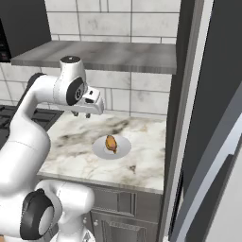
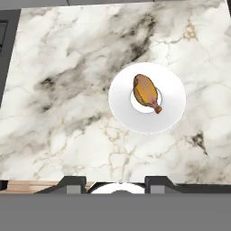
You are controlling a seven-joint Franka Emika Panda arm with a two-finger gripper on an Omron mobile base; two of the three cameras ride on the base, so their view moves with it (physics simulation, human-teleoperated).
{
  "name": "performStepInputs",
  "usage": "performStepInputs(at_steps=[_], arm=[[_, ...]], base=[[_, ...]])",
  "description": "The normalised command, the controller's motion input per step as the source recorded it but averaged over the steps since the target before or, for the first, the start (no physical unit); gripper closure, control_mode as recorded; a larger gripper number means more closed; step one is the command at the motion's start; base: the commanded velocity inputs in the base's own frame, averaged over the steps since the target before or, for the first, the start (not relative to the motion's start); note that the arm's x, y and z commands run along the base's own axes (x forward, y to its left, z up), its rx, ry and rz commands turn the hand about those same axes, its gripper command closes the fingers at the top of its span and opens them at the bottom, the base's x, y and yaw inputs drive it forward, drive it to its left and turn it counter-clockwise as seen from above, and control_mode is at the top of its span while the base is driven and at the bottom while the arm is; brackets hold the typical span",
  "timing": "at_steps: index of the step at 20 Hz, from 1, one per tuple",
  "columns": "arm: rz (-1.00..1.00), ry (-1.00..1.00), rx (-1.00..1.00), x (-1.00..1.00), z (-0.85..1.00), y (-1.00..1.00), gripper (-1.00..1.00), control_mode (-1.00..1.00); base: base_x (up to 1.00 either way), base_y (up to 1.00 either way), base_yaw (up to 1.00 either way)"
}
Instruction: Place the chicken drumstick on the counter behind the older chicken drumstick on the same shelf of the fridge to maintain FIFO order. Close the fridge door when finished.
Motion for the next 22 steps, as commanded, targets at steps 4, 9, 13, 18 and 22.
performStepInputs(at_steps=[4, 9, 13, 18, 22], arm=[[0.0, 0.0, 0.0, -0.06, -0.17, 0.0, -1.0, -1.0], [-0.03, 0.04, 0.06, -0.03, -0.69, -0.28, -1.0, -1.0], [-0.21, 0.35, 0.09, 0.46, -0.99, -0.68, -1.0, -1.0], [-0.14, 0.32, 0.0, 0.56, -0.73, -0.26, -1.0, -1.0], [0.0, 0.01, 0.0, 0.61, -0.46, -0.01, -1.0, -1.0]], base=[[0.0, 0.0, 0.0], [0.0, 0.0, 0.0], [0.0, 0.0, 0.0], [0.0, 0.0, 0.0], [0.0, 0.0, 0.0]])
